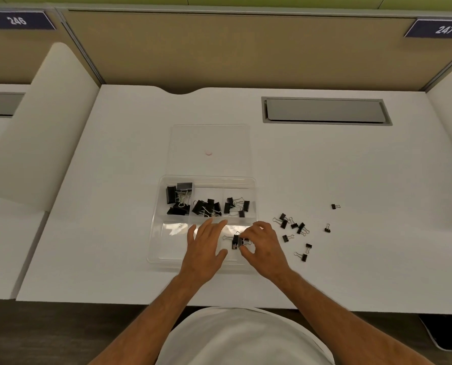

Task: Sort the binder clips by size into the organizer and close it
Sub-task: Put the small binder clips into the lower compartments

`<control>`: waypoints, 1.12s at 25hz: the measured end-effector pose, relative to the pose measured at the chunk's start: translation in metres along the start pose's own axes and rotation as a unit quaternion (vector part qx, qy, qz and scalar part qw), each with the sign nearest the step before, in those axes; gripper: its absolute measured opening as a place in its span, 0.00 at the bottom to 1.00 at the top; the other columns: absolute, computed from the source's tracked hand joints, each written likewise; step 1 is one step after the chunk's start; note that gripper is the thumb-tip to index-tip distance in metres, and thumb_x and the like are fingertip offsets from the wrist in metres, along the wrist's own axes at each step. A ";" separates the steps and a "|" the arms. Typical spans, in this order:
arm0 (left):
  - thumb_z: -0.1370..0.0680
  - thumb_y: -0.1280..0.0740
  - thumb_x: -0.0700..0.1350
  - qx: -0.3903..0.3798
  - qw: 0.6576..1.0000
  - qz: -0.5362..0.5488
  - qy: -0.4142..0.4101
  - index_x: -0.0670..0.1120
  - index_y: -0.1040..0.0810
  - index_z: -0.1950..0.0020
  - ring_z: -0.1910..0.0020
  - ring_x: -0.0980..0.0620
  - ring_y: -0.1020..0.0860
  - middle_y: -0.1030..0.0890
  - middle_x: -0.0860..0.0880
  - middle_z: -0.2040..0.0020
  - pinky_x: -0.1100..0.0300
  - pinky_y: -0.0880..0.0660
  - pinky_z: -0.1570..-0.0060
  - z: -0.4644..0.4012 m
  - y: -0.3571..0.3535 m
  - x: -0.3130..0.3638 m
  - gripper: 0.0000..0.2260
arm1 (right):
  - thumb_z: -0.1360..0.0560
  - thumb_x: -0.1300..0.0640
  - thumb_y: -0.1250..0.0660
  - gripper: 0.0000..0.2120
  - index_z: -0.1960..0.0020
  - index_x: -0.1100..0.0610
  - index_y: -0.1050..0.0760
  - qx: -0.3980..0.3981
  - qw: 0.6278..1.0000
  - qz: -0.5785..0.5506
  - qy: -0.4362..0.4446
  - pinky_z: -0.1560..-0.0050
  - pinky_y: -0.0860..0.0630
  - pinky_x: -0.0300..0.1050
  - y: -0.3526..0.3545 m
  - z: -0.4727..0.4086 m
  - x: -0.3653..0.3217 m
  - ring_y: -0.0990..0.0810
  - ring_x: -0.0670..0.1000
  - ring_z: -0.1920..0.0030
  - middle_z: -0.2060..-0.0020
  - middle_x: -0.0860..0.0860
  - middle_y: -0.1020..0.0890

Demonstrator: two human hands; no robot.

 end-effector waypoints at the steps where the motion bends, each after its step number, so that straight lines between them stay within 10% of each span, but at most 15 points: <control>1: 0.26 0.28 0.50 0.000 1.000 -0.002 0.006 0.53 0.38 0.25 0.24 0.50 0.41 0.31 0.51 0.27 0.50 0.59 0.26 0.000 0.000 -0.001 0.33 | 0.28 0.55 0.28 0.10 0.47 0.52 0.20 0.002 1.000 0.013 -0.004 0.35 0.31 0.50 -0.002 0.001 0.003 0.30 0.53 0.36 0.49 0.47 0.20; 28: 0.23 0.32 0.48 -0.046 0.995 -0.064 -0.064 0.49 0.27 0.32 0.28 0.49 0.34 0.24 0.52 0.37 0.45 0.48 0.27 -0.076 -0.069 0.140 0.19 | 0.26 0.59 0.27 0.13 0.42 0.55 0.19 0.026 0.983 -0.054 -0.176 0.45 0.32 0.36 0.115 0.090 0.180 0.30 0.43 0.43 0.49 0.48 0.19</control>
Point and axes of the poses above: each hand's wrist, its own z-axis away from the middle knuckle, its own y-axis out of the back of the hand, x = y × z, the point moved 8 cm from there along -z, towards the middle knuckle
